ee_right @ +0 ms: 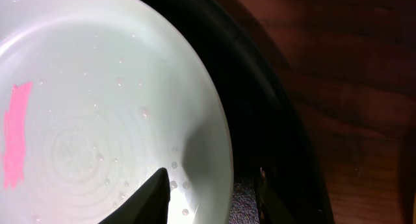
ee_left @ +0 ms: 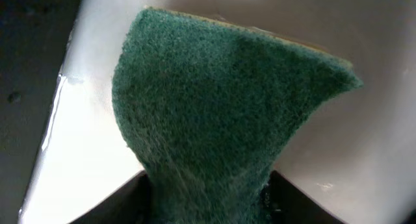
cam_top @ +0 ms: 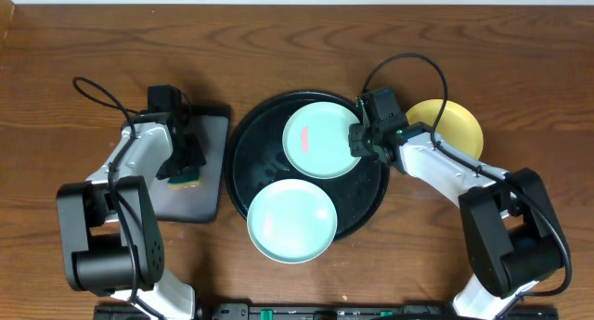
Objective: Clean dirty plates on tray and stack at the side
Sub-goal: 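Lower the left gripper into the water tray and grasp the green sponge, then lift the sponge out of the water tray with the left gripper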
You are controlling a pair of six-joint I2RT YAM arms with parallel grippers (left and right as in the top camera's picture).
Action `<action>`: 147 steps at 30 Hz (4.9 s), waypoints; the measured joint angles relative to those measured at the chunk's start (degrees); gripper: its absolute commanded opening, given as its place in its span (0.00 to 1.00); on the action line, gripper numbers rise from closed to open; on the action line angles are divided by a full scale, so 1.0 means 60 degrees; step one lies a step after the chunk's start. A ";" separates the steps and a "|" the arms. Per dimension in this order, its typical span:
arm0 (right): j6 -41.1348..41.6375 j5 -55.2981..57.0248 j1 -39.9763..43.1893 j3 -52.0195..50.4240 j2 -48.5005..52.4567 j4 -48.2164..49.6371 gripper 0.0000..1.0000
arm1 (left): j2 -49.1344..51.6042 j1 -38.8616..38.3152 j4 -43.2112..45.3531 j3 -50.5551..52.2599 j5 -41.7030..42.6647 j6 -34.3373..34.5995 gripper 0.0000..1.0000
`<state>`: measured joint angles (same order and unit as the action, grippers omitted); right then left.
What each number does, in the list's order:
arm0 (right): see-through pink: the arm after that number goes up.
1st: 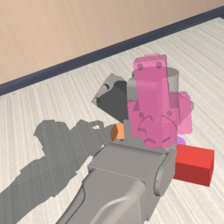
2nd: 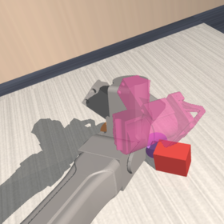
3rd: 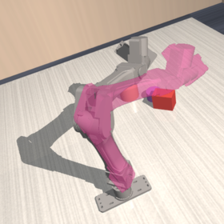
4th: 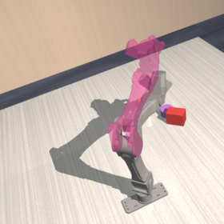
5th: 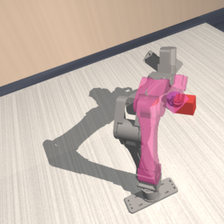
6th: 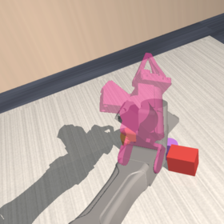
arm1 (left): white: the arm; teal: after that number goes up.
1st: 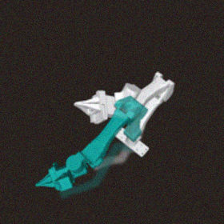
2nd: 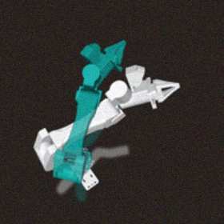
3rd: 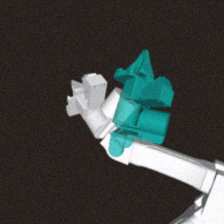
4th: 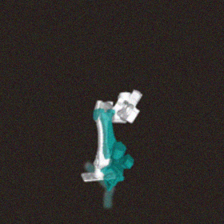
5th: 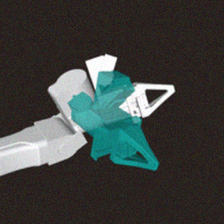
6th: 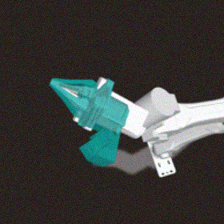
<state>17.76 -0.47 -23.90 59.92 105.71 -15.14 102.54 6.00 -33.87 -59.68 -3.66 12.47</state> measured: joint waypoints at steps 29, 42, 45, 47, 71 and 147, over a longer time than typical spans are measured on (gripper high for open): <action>-0.0004 0.0000 0.0000 0.0000 0.0000 0.0036 0.51 | -0.4612 -0.0018 -0.0634 0.0066 0.0506 -0.0087 0.08; -0.0029 0.0000 0.0000 0.0000 0.0000 0.0036 0.55 | -0.4462 -0.0018 -0.0710 0.0066 0.0667 -0.0095 0.07; -0.0036 0.0000 0.0000 0.0000 0.0000 0.0040 0.60 | -0.4437 -0.0018 -0.0714 0.0066 0.0670 -0.0164 0.07; -0.0109 0.0000 0.0000 0.0000 0.0000 0.0051 0.64 | -0.4411 -0.0018 -0.0714 0.0066 0.0678 -0.0240 0.07; -0.1137 -0.0310 -0.0062 0.0000 0.0000 0.0175 0.99 | -0.4284 -0.0022 -0.0747 0.0066 0.1271 -0.1042 0.07; -0.0408 -0.0393 -0.0040 -0.0073 0.0033 0.0255 0.01 | -0.4215 -0.0025 0.0015 0.0149 0.1555 -0.1126 0.07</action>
<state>15.31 -2.83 -24.14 59.48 105.91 -13.61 77.25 5.85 -33.78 -58.78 5.67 5.72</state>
